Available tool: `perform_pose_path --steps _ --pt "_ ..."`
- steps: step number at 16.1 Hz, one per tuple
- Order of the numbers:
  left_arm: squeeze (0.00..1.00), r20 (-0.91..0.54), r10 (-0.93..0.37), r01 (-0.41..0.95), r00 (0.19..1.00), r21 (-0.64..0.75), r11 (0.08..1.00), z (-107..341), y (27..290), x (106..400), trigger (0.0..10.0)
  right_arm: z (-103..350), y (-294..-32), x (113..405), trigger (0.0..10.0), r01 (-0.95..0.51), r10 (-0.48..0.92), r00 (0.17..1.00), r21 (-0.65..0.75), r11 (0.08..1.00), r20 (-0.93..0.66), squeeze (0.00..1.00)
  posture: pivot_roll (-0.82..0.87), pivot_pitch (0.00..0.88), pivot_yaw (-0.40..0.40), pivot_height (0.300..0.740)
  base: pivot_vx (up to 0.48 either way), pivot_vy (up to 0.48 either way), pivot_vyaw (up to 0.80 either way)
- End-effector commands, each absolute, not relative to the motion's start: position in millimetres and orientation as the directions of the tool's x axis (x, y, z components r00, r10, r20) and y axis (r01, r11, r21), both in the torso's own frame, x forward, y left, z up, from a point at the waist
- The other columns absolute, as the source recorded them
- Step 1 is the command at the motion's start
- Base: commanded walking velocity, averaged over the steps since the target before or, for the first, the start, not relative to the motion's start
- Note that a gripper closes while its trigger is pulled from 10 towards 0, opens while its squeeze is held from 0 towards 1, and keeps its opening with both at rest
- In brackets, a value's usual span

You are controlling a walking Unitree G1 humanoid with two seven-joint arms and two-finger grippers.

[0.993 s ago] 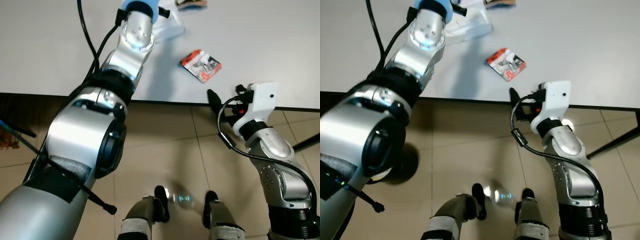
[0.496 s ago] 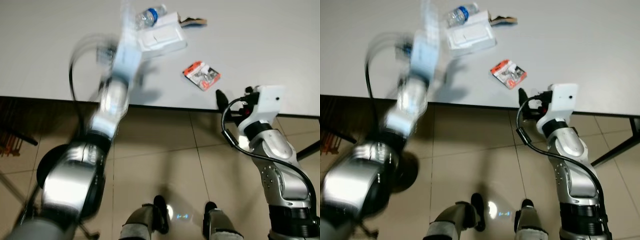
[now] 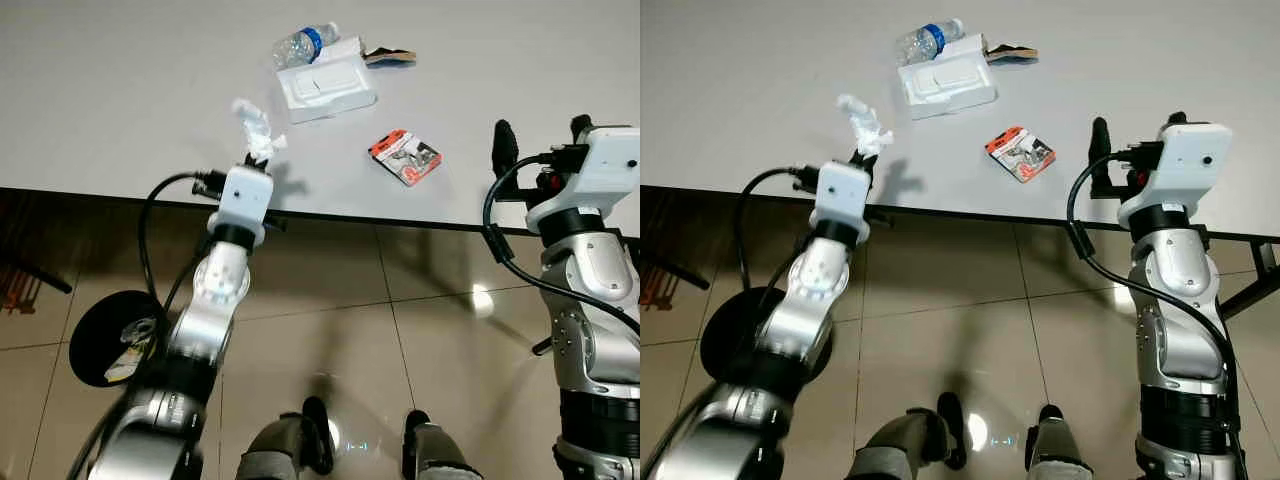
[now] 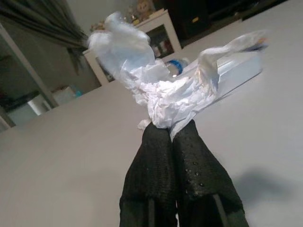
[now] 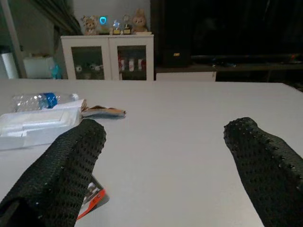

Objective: Picking trash to rubbish bin

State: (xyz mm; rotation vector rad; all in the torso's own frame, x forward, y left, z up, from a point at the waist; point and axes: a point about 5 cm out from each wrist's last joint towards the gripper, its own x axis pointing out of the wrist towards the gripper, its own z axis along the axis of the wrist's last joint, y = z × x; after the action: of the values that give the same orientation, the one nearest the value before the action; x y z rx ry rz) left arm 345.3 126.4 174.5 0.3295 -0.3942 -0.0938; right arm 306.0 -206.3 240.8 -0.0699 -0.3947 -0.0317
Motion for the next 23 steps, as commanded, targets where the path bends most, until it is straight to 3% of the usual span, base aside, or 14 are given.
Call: perform_pose_path --steps 1,7,10,23 --pt "0.0 0.344 -0.171 0.047 0.923 0.339 0.939 171.3 129.7 338.1 10.0 247.1 -207.6 303.5 10.0 0.06 -0.027 0.904 -0.066 0.996 0.426 0.0 -0.08 0.208 0.132 0.74 0.0 0.0 0.0" --pt "0.0 0.376 -0.1 -0.016 0.921 0.294 0.956 172.7 139.5 321.9 10.0 226.7 -204.5 301.7 10.0 0.048 -0.024 0.927 -0.054 0.997 0.375 0.0 -0.06 0.214 0.128 0.74 0.0 0.0 0.0" --pt "0.0 0.325 -0.061 -0.037 0.944 0.286 0.957 152.0 139.8 308.1 10.0 197.5 -202.8 292.2 10.0 0.062 -0.054 0.955 -0.017 0.998 0.293 0.0 -0.06 0.24 0.123 0.74 0.0 0.0 0.0" --pt "0.0 0.298 -0.047 -0.042 0.953 0.287 0.957 150.5 140.3 301.0 10.0 174.8 -196.9 284.1 10.0 0.077 -0.077 0.975 0.007 0.997 0.206 0.0 -0.04 0.275 0.122 0.74 0.0 0.0 0.0"
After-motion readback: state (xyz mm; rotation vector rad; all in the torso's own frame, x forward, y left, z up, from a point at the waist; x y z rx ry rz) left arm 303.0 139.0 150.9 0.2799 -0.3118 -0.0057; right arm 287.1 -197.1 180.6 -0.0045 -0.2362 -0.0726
